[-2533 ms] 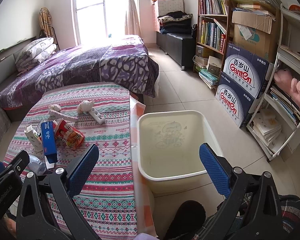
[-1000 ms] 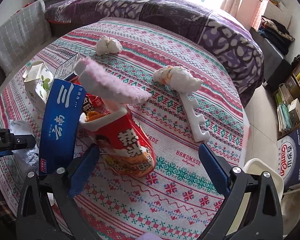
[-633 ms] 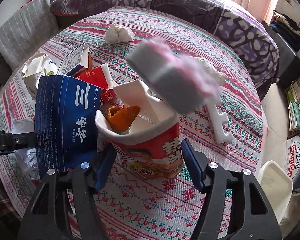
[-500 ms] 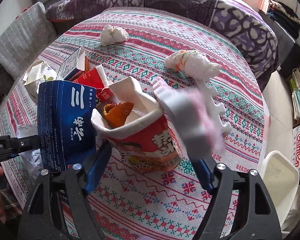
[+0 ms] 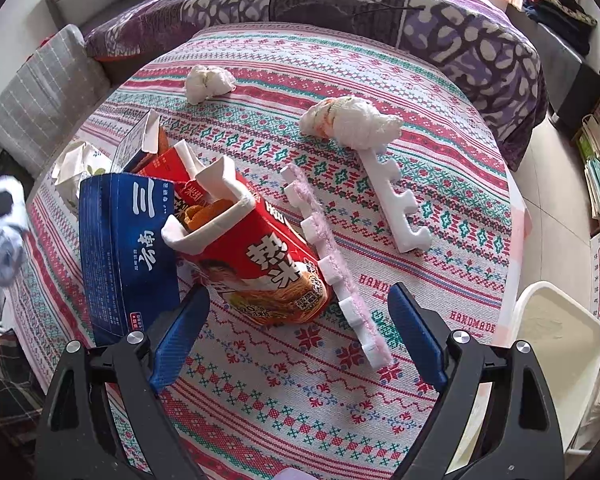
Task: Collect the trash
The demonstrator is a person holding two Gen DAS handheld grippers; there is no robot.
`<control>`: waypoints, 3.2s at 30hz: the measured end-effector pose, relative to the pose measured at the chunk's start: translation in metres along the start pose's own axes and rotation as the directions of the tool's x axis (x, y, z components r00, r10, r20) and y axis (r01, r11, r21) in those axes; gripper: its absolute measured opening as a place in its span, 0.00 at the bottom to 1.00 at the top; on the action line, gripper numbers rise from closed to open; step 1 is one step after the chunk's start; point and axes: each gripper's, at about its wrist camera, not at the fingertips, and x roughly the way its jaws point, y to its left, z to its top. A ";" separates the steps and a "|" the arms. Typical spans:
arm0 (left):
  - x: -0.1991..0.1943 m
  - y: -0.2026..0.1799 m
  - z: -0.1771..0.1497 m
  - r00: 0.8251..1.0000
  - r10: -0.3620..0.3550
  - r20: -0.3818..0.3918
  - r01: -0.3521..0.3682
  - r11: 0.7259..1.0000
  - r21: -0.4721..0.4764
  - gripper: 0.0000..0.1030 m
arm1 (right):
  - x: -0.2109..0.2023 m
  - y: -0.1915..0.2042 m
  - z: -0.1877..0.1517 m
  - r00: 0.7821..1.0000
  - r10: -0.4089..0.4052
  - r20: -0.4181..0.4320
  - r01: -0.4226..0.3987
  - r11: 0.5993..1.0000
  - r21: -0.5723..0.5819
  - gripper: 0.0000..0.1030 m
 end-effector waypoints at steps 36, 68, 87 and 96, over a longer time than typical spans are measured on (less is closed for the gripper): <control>0.006 -0.017 0.002 0.996 -0.033 0.088 0.026 0.997 0.079 0.46 | -0.064 0.002 0.007 0.985 0.030 0.169 -0.051 0.991 0.123 0.00; 0.025 -0.012 -0.004 0.999 -0.006 0.051 0.001 0.995 0.101 0.46 | -0.002 0.017 0.005 1.000 0.025 0.012 -0.027 0.988 0.151 0.32; 0.015 -0.051 -0.019 0.989 0.027 0.148 -0.057 0.978 0.200 0.46 | -0.079 -0.009 0.004 0.975 -0.030 0.218 -0.034 0.958 0.286 0.33; 0.013 -0.086 -0.036 0.982 0.024 0.190 -0.077 0.957 0.278 0.46 | -0.097 -0.030 -0.008 0.960 -0.137 0.246 0.046 0.938 0.342 0.33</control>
